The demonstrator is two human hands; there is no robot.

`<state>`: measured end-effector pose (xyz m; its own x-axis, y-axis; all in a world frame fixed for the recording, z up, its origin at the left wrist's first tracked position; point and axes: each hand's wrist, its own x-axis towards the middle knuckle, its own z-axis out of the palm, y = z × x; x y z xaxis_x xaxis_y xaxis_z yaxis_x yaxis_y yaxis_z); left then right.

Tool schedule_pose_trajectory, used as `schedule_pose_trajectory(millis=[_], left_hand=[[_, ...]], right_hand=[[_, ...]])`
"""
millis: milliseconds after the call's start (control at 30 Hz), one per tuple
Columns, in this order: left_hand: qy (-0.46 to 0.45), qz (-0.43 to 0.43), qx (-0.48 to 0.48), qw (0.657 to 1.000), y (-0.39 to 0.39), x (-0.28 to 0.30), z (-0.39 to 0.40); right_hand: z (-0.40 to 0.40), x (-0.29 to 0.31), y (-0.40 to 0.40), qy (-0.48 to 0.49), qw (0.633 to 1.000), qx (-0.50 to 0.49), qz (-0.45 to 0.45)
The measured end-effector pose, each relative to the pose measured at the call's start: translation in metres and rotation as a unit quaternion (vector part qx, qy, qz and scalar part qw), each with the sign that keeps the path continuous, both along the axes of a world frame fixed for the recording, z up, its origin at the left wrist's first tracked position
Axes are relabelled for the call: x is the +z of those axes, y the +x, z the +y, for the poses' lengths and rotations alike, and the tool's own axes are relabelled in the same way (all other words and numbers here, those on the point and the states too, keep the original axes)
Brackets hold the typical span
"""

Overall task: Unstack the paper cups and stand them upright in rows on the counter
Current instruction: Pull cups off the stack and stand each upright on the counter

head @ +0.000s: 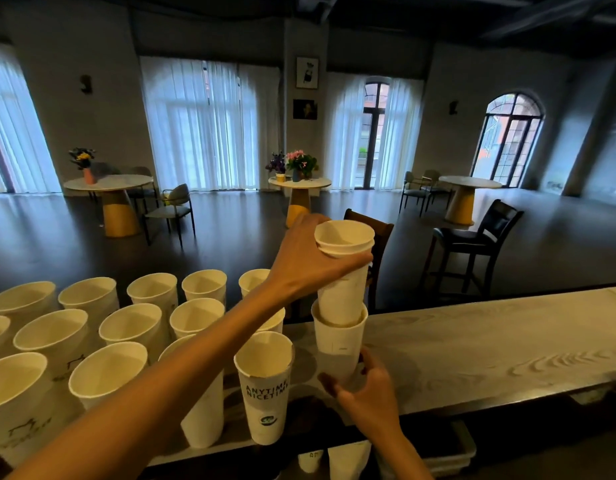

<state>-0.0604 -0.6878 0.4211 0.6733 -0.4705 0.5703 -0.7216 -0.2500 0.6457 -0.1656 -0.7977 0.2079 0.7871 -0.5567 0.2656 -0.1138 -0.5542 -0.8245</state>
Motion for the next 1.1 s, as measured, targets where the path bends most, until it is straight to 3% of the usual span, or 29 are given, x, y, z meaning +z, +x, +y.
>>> schedule_pose_trajectory(millis=[333,667,800,967,1100], left_hand=[[-0.096,0.038,-0.004,0.995,0.026,0.023,0.013],[-0.087,0.027,0.014,0.996,0.028,0.025,0.013],[-0.056,0.002,0.037,0.998,0.033,0.025,0.013],[0.030,0.002,0.045,0.999,0.044,0.015,0.007],[0.082,-0.019,0.028,0.996,0.037,0.011,-0.008]], right_hand=[[0.011,-0.010,0.001,0.020,0.996,0.079,0.041],[0.005,-0.021,-0.007,0.039,0.993,0.103,0.052],[-0.008,-0.009,-0.015,0.064,0.993,0.098,-0.013],[-0.038,0.011,-0.009,0.123,0.982,-0.064,-0.129],[-0.059,0.044,0.018,0.009,0.994,-0.046,-0.103]])
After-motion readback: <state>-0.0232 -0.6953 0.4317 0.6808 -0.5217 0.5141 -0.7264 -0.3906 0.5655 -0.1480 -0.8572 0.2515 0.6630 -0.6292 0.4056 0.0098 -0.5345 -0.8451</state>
